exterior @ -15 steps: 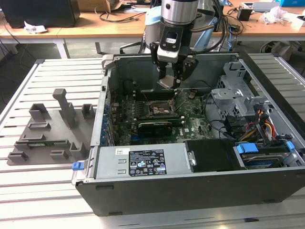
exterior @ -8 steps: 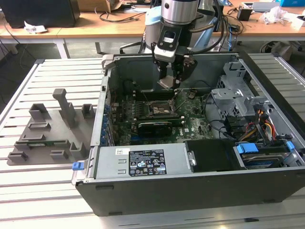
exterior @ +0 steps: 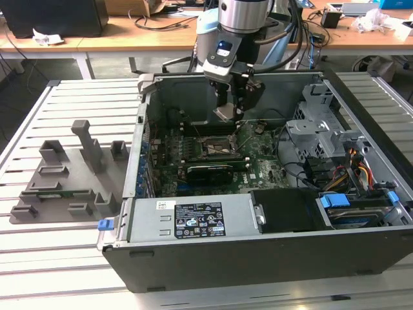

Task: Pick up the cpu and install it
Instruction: 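Place the cpu into insertion slot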

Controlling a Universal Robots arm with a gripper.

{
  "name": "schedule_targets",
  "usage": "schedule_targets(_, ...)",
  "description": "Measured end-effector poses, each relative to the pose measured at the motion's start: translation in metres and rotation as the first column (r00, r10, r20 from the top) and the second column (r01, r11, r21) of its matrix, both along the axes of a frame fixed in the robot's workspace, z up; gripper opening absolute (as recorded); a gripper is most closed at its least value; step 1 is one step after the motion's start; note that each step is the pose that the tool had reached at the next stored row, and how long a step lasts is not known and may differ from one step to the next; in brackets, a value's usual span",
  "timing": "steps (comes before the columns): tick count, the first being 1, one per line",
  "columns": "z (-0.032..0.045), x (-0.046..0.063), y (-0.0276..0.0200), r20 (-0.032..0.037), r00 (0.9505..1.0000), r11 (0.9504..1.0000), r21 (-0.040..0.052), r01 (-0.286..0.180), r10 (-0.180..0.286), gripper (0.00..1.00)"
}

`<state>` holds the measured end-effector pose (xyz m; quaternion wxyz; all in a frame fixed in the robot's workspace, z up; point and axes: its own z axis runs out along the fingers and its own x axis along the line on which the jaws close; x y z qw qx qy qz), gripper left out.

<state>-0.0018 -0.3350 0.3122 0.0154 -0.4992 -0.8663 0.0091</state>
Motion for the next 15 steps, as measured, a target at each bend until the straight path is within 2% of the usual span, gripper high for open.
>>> schedule_targets(7, 0.0000, 0.0000, 0.0000, 0.0005, 0.9963, 0.9963, -0.0120, 0.086, -0.086, 0.55)
schedule_targets(12, 0.0000, 0.0000, 0.0000, 0.0010, 0.9911, 0.9910, -0.0170, 0.133, -0.133, 0.55)
schedule_targets(15, -0.0001, 0.0000, 0.0000, 0.0015, 0.9855, 0.9853, -0.0201, 0.170, -0.170, 0.55)
